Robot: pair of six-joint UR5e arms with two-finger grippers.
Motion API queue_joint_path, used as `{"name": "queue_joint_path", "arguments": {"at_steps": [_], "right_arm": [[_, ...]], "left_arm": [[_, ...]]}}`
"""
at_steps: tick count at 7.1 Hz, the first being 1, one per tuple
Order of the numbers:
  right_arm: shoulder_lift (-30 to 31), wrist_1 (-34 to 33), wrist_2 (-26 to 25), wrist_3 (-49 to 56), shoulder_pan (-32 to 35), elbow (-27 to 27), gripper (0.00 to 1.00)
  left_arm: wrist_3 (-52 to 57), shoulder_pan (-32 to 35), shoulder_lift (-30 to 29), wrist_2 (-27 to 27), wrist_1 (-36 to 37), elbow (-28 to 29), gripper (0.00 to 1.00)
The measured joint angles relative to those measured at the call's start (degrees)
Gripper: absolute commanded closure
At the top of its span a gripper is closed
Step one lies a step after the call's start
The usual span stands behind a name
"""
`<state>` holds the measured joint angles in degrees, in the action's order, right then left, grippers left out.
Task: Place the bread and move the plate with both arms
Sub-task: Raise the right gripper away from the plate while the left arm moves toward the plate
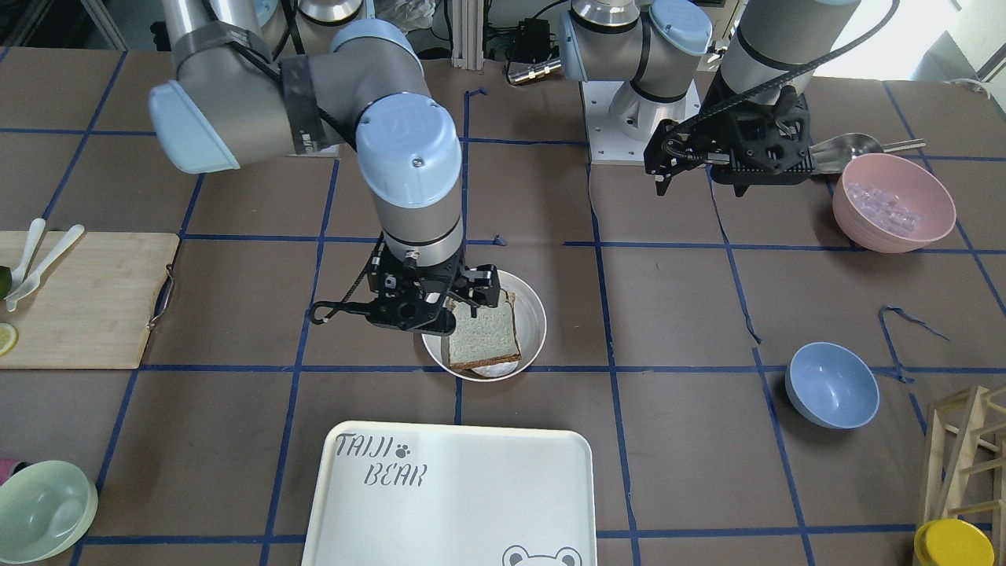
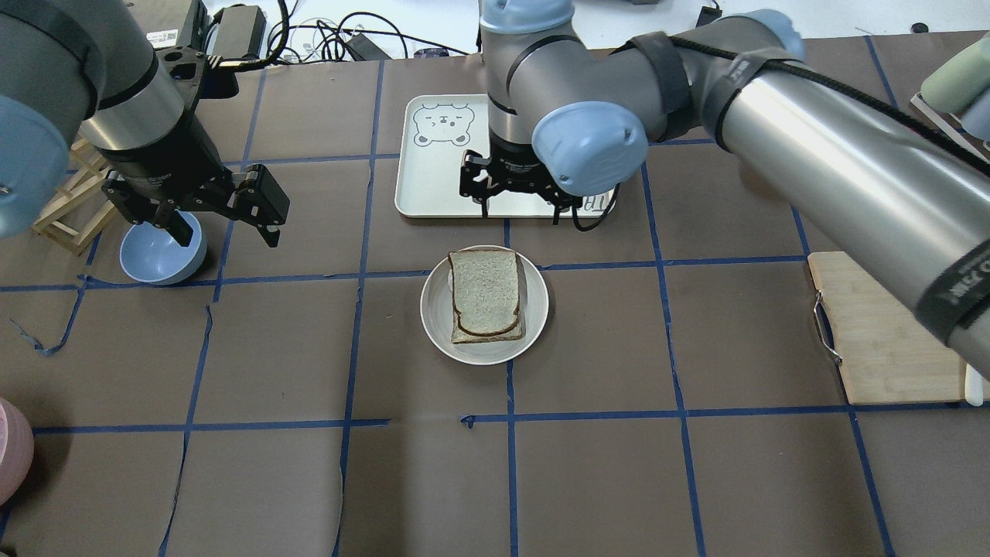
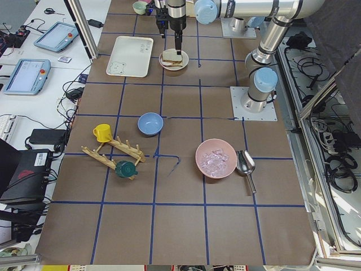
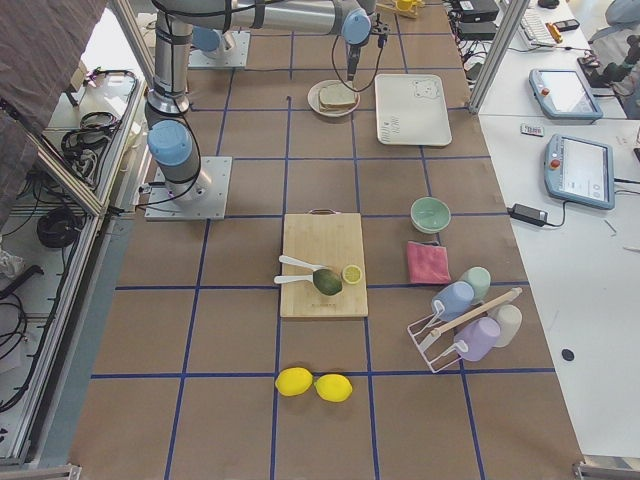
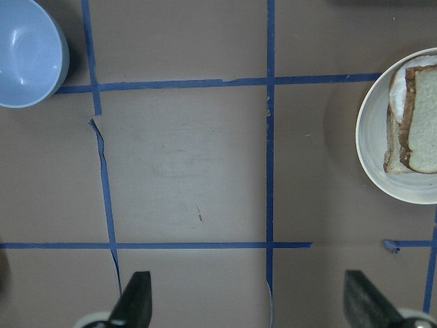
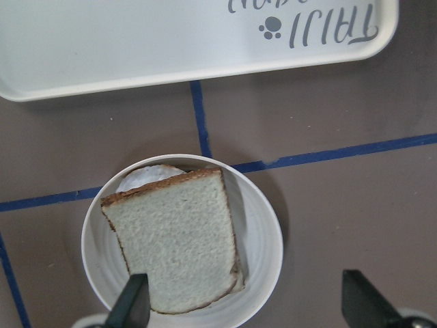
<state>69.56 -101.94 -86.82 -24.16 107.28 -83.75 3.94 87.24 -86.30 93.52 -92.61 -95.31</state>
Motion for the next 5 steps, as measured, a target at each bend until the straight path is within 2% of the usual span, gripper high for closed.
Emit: {"name": "queue_joint_path", "arguments": {"at_steps": [3,5], "right_arm": [[7.0,6.2,-2.2,21.4,-9.8,-0.1,0.00],[13.4,10.2,-2.0,27.3,-11.6,-0.4,0.00]], "left_arm": [[-0.2,0.0,-1.1,4.2,0.2,0.1,0.00],[-1.7,0.1,-2.3,4.4,0.8,-0.2,0.00]]}}
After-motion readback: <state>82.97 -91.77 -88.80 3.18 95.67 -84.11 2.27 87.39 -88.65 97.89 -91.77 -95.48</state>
